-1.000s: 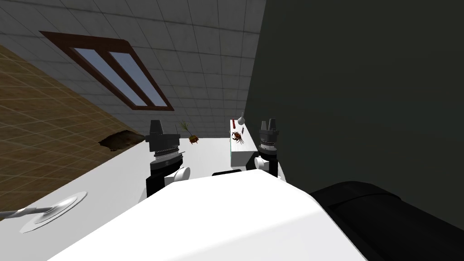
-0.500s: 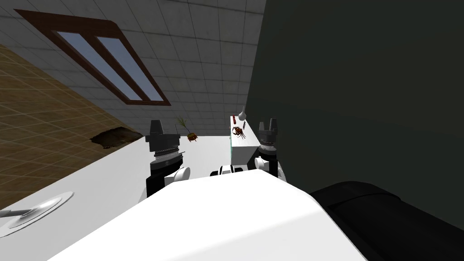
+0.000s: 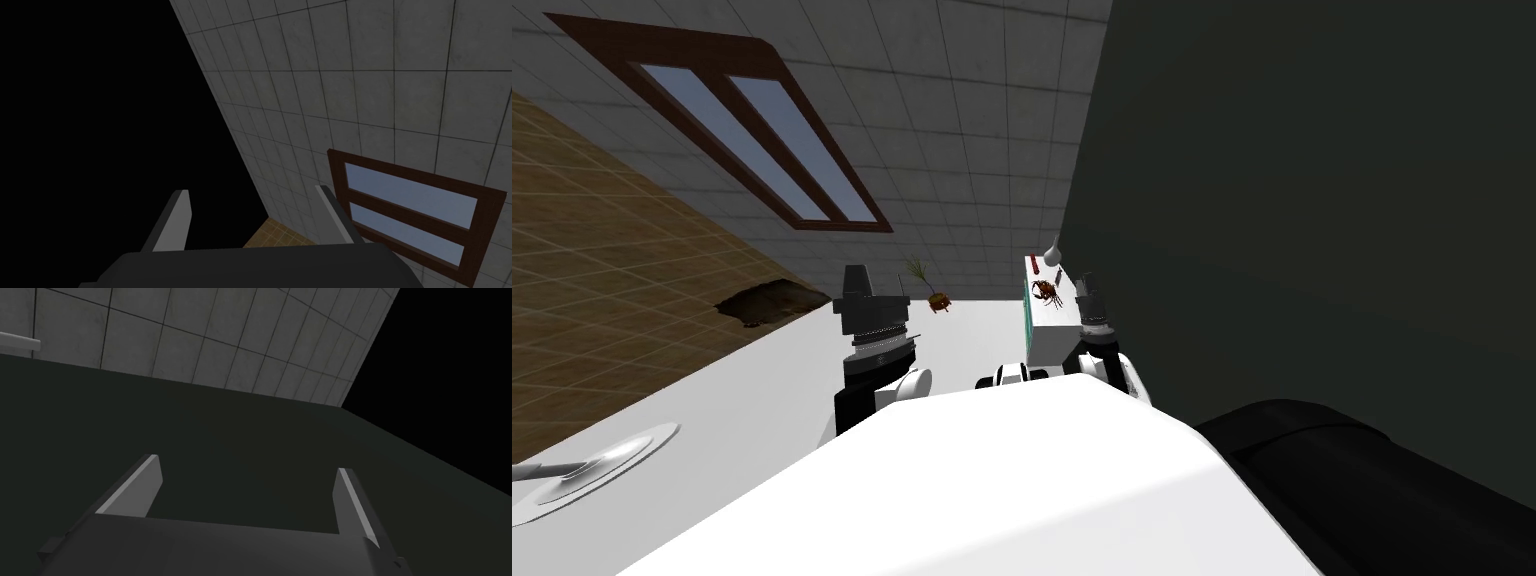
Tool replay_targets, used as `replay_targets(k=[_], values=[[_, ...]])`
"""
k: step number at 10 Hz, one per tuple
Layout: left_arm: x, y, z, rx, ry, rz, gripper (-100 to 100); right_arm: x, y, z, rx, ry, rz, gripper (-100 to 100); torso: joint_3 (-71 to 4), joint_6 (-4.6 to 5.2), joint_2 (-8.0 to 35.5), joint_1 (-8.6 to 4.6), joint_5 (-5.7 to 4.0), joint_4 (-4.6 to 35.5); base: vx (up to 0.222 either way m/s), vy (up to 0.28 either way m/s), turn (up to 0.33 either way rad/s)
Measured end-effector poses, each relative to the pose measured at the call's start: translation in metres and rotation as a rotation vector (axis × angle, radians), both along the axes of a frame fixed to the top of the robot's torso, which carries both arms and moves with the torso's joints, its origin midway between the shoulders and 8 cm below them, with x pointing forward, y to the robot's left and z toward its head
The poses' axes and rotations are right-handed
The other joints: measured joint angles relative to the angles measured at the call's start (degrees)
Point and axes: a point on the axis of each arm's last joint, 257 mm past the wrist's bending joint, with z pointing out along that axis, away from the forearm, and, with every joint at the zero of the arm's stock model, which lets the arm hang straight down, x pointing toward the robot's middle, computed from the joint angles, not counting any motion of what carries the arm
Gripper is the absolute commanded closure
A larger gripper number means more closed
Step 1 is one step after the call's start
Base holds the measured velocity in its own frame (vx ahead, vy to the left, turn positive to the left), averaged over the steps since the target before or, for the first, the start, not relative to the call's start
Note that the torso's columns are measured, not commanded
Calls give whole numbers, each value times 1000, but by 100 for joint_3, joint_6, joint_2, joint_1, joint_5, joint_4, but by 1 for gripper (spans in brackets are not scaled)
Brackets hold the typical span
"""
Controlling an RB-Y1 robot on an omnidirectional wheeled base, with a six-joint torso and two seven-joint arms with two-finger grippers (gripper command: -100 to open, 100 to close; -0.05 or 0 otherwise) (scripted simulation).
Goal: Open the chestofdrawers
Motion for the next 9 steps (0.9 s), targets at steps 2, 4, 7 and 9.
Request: replay_targets(k=[2,4,7,9], values=[[0,0,0,0,0,0,0,11,3,-28,-85,95,-32,-100,-1,0,-3,9,0,-1,62,134,14],[0,0,0,0,0,0,0,16,2,-58,-161,170,-61,-100,1,1,1,-8,-4,0,52,91,10],[0,0,0,0,0,0,0,21,1,-92,-263,267,-100,-100,0,0,0,-1,0,0,53,111,14],[0,0,0,0,0,0,0,29,-6,-118,-340,343,-133,-100,-2,1,-3,-3,-1,-1,66,106,14]])
